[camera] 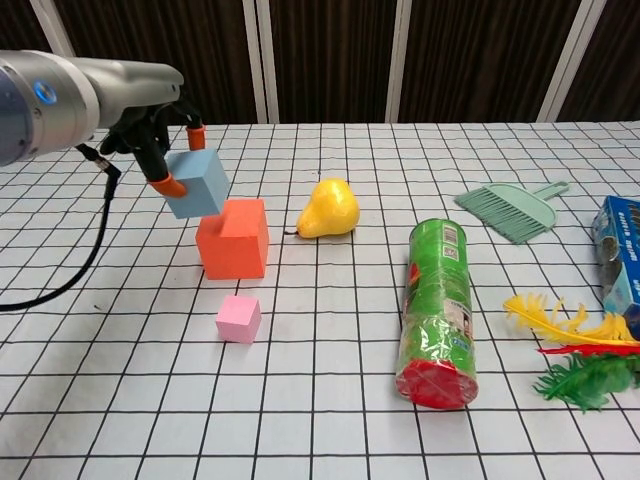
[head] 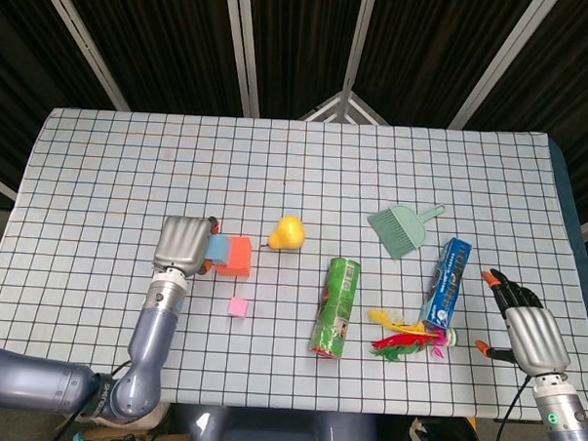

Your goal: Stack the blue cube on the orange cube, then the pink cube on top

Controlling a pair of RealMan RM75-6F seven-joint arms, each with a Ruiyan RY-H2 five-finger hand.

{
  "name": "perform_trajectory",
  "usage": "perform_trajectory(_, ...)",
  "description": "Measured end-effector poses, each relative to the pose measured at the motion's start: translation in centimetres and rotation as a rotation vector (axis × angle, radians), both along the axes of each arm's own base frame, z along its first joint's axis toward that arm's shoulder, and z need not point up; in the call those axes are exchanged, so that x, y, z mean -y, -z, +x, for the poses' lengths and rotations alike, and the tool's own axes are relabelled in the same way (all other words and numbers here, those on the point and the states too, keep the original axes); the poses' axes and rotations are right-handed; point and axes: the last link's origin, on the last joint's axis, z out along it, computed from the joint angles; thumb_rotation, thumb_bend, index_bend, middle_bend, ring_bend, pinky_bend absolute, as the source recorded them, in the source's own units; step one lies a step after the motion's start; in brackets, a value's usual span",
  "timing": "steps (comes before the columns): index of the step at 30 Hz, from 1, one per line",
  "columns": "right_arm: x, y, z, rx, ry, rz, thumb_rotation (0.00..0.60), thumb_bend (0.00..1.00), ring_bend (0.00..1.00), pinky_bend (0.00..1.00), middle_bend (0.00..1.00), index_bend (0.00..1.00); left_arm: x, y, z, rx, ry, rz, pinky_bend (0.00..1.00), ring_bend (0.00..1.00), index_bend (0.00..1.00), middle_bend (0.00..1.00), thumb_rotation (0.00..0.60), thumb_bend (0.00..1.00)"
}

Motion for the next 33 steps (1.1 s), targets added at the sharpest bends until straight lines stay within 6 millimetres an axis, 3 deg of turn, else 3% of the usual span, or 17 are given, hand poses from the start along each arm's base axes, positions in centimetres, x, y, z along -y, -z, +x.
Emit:
perform_trajectory(6, 0.0, -0.1, -0.1, 0.002, -0.001, -0.002, 0.6, 0.19, 0.16, 0.19, 0.09, 0.06, -0.1, 1.6, 1.2, -0.028, -0.015, -0.005, 0.74, 0.8, 0.47, 0.91, 0.6, 0.36)
perform_trajectory(16, 0.1, -0.1, -0.2, 0.001, 0.002, 0.0, 0.6, 0.19, 0.16, 0.19, 0.09, 0.06, -0.2, 1.7, 2.4, -0.055, -0.028, 0.027, 0.74, 0.8, 0.47, 0.91, 0.6, 0.36)
perform_trajectory(33, 0.3, 0.3, -0.2, -0.011, 0.006, 0.013, 0.6, 0.19, 0.16, 0.19, 0.09, 0.06, -1.1, 2.3, 1.5, -0.104, -0.074, 0.039, 0.74, 0.8, 0.47, 0.91, 0.6, 0.36)
